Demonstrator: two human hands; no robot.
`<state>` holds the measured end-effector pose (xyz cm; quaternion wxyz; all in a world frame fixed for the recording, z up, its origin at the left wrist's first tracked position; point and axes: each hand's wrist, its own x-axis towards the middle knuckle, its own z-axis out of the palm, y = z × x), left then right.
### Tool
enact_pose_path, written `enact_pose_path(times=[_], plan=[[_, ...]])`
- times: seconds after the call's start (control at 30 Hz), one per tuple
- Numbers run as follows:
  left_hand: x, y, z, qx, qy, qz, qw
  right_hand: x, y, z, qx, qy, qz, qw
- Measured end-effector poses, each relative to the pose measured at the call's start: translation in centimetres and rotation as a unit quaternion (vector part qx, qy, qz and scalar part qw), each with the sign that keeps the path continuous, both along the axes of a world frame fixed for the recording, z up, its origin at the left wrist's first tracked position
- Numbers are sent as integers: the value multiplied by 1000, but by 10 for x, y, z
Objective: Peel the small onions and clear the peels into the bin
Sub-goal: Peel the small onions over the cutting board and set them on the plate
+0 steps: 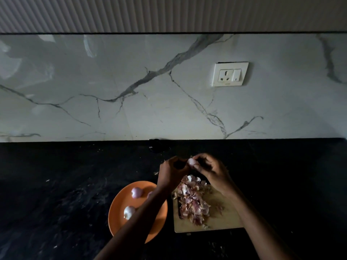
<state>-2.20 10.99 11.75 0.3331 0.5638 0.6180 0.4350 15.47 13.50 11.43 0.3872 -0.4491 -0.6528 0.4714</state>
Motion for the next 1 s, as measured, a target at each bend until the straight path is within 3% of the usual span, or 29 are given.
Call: enact_pose_path(times=[0.4,0.67,1.0], plan=[[-2,-2,-2,-15,-58,-9,998,-12,-6,6,-18,21,-30,999],[-7,0,2,-2,-20,-15,1000,-13,-1,7,-50,66,-35,996],[-4,-2,8,-40,-183,-48,981,-8,3,10,-118,143,-16,983]])
